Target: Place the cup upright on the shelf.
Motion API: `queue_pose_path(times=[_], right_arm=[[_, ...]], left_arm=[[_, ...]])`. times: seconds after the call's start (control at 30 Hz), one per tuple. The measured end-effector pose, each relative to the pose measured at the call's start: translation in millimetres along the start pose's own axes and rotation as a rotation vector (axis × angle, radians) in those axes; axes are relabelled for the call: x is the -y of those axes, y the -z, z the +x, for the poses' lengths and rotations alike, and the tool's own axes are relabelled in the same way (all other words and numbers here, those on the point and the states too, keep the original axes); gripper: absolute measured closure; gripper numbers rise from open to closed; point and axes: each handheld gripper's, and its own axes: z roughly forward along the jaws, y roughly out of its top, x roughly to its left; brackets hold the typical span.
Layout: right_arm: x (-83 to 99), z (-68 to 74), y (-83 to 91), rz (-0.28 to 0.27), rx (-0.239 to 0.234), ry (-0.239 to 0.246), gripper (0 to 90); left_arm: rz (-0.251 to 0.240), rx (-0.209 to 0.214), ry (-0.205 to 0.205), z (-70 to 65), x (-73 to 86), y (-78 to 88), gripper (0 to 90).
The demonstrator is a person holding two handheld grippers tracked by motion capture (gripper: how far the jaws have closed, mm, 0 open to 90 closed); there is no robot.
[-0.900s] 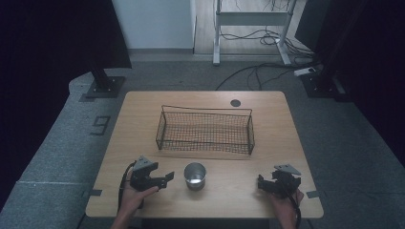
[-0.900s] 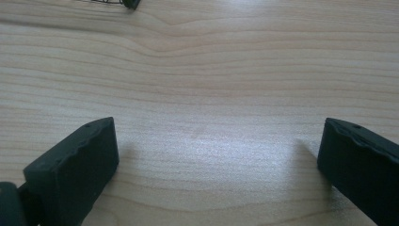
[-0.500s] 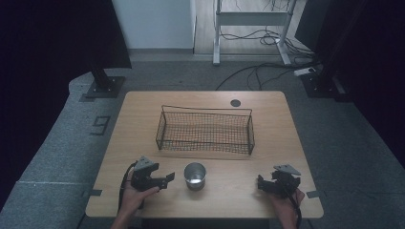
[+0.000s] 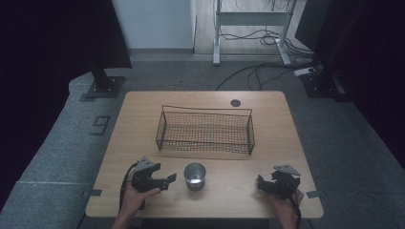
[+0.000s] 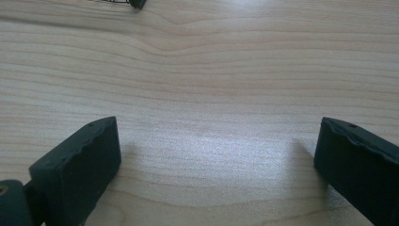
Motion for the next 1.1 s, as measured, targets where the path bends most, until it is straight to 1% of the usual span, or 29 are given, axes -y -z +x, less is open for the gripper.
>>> queue_pose_path(times=[0.17, 0.4, 0.53, 0.77, 0.83, 1.1], right_arm=[[0.0, -0.1, -0.1, 0.000, -0.002, -0.002, 0.9], [-0.2, -0.3, -0.4, 0.000, -0.002, -0.001, 0.6], [-0.2, -0.3, -0.4, 0.000, -0.002, -0.001, 0.6], [-0.2, -0.2, -0.4, 0.000, -0.001, -0.002, 0.6], [-0.4, -0.1, -0.5, 0.001, 0.000, -0.004, 0.6], [-0.7, 0.0, -0.8, 0.000, 0.002, -0.006, 0.6]], left_arm=[[-0.007, 0.013, -0.004, -3.4, -1.7, 1.2, 15.6], [0.005, 0.029, -0.019, -10.3, -2.9, -3.5, 14.8], [0.021, 0.044, -0.036, -15.6, -2.7, -6.5, 13.7], [0.025, 0.065, -0.040, -21.8, -3.4, -8.6, 12.5], [0.026, 0.077, -0.051, -25.6, -4.6, -10.3, 11.6], [0.028, 0.096, -0.070, -35.8, -6.7, -16.7, 10.1]])
